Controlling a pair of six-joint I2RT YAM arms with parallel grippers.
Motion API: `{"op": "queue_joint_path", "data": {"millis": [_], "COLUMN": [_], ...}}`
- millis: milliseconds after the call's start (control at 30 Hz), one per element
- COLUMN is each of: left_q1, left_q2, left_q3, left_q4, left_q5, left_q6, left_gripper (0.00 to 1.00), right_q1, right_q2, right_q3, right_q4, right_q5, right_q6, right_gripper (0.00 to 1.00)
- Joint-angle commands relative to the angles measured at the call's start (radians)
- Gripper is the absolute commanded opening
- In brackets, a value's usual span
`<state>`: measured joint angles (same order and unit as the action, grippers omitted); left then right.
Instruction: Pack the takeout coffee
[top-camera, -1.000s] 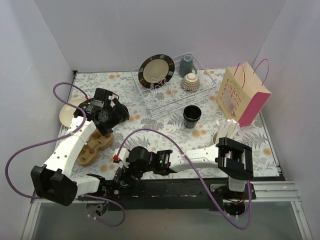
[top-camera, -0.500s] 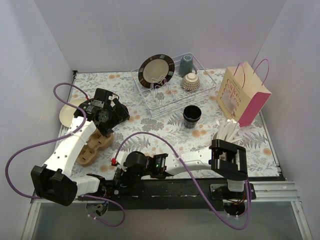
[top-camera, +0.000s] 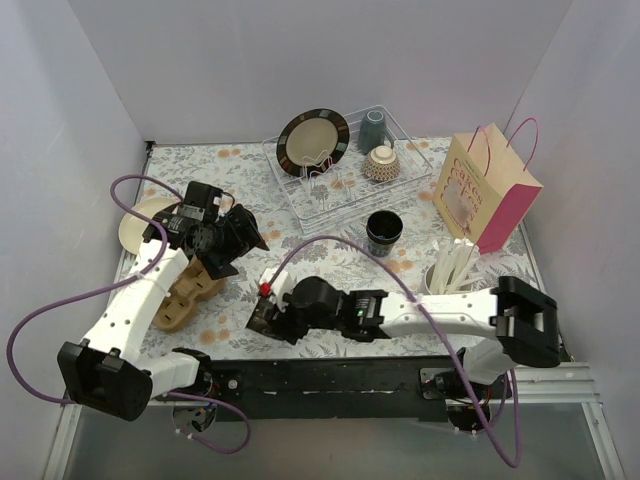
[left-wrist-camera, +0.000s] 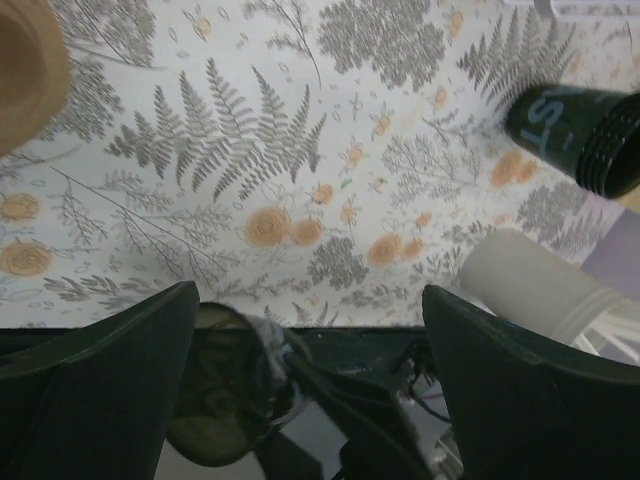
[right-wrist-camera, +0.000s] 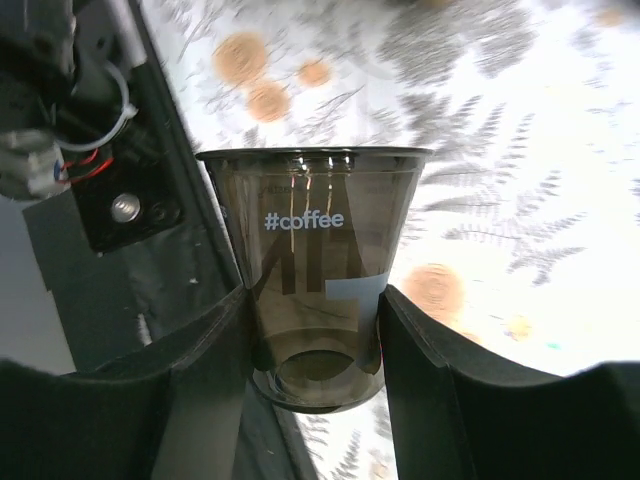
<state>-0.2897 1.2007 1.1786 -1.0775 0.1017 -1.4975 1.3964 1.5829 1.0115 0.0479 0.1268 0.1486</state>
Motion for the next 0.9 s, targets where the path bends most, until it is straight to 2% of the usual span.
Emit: {"op": "queue_joint_path", "data": {"millis": [0, 67, 167, 400, 533, 600, 767, 867], "left_q1": [0.003, 0.003, 0.004, 0.004, 0.004, 0.004, 0.003, 0.004], "left_q2": [-0.062, -0.087, -0.07, 0.008, 0.005, 0.007, -0.006, -0.007], "left_q3": [-0.056, -0.083, -0.067, -0.002, -0.048, -0.065, -0.111, -0.145], "left_q4": [0.004, 0.05, 0.045, -0.012, 0.019, 0.01, 0.053, 0.103], "left_q5": [0.277, 0.395, 0.456, 0.513, 0.576, 0.569, 0.608, 0.644], "left_q6": [0.033, 0.016, -0.009, -0.013, -0.033, -0.027, -0.038, -0.064], "left_gripper": [0.93, 0.88, 0.81, 0.72, 0.68, 0.63, 0.6, 0.49], "right_q1": [-0.06, -0.08, -0.114, -0.129, -0.129, -0.131, -0.129, -0.129], "right_q2": [-0.197, -0.25, -0.333, -0.452, -0.471, -0.477, -0.472, -0.471], "right_q3": [-0.097, -0.16, -0.226, -0.284, -0.295, -0.297, -0.284, -0.278], "right_q4": [0.082, 0.125, 0.159, 0.202, 0.221, 0.23, 0.236, 0.24], "right_q5": [0.047, 0.051, 0.086, 0.192, 0.208, 0.217, 0.208, 0.192], "right_q6": [-0.05, -0.061, -0.063, -0.073, -0.078, -0.078, -0.083, -0.087], "right_gripper": [0.51, 0.51, 0.5, 0.49, 0.5, 0.5, 0.49, 0.49]}}
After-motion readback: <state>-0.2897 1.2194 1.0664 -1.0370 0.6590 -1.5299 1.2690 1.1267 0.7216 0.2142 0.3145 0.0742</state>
